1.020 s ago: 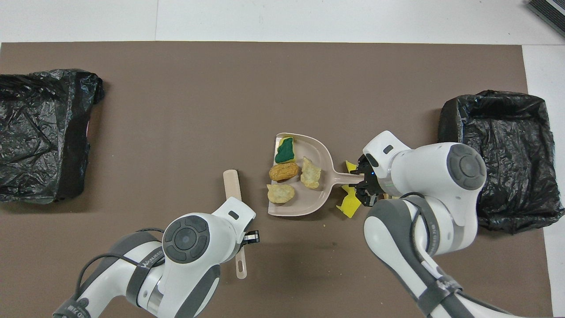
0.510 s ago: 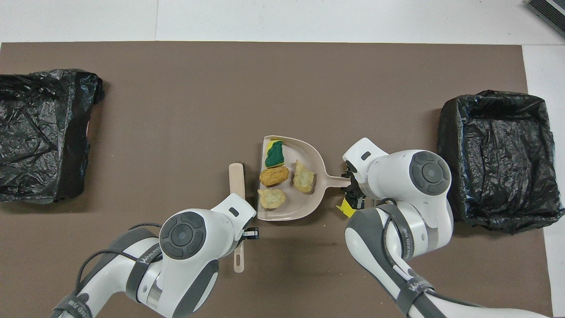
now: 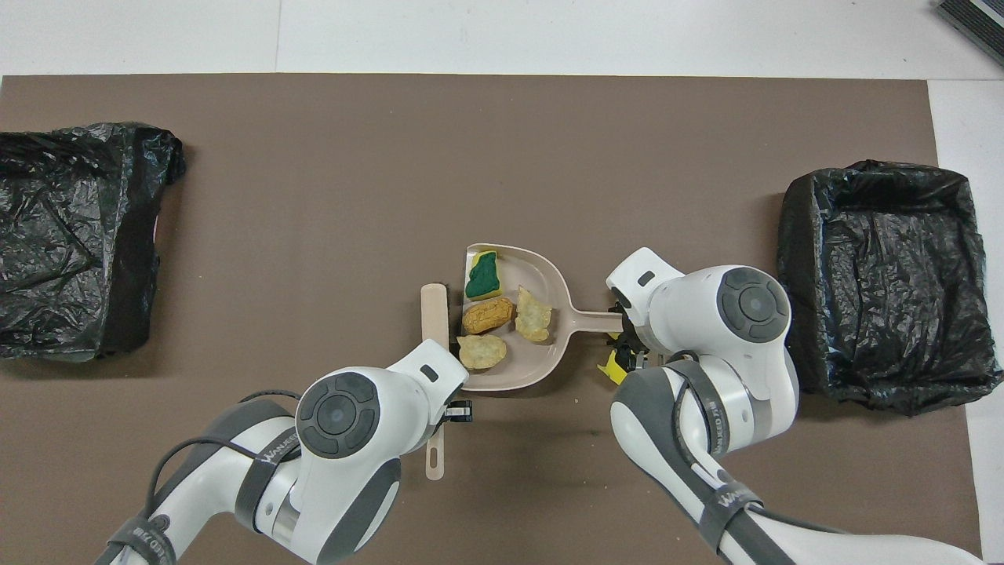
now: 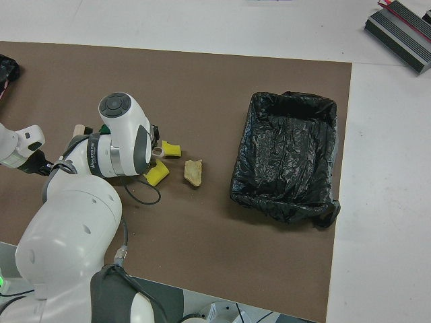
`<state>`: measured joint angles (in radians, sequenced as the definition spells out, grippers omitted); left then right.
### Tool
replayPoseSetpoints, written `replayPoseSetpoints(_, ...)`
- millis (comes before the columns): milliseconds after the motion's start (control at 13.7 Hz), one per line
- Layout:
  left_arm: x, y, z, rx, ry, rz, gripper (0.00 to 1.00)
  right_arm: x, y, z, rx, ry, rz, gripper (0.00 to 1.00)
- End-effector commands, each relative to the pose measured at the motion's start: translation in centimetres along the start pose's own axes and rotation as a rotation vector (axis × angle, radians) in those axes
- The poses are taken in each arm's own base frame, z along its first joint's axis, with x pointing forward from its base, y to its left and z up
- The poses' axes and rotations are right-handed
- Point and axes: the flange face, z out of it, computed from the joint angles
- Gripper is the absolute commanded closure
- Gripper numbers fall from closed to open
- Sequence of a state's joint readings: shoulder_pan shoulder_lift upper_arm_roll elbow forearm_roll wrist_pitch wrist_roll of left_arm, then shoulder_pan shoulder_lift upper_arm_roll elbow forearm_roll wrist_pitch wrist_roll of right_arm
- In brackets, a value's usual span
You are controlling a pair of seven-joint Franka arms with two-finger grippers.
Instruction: Sweep and dump trash in bin
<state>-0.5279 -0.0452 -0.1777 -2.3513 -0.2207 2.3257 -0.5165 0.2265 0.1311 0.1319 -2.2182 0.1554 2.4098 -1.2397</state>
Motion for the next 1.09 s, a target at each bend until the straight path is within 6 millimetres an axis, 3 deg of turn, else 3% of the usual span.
replayPoseSetpoints(0, 0.2, 0.3, -0.2, -0.008, -0.001, 0.012, 1.0, -0.1, 0.3, -0.4, -0.003, -0.017, 0.007, 0.5)
replayPoseSetpoints(291, 0.0, 0.2, -0.2, 0.001, -0.017, -0.004, 1.0, -0.1, 0.9, -2.1, 0.051, -0.038, 0.01, 0.53)
replayPoseSetpoints(364, -0.1, 0.3, -0.2, 0.002, -0.019, -0.003, 1.0, -0.1, 0.9, -2.1, 0.051, -0.038, 0.008, 0.63)
replayPoseSetpoints(437, -0.1, 0.3, -0.2, 0.002, -0.019, -0.006, 1.0, -0.2, 0.8, -2.1, 0.051, -0.042, 0.007, 0.85)
replayPoseSetpoints(510, -0.1, 0.3, -0.2, 0.002, -0.019, -0.006, 1.0, -0.2, 0.8, -2.1, 0.051, -0.042, -0.004, 1.0)
replayPoseSetpoints(729, -0.2, 0.2, -0.1, 0.013, -0.037, -0.008, 1.0, -1.0, 1.0, -3.7, 0.045, -0.041, -0.026, 1.0)
replayPoseSetpoints(1020, -0.1, 0.4, -0.4, 0.009, -0.033, -0.007, 1.0, -4.9, 2.3, -6.6, 0.052, -0.033, -0.005, 1.0)
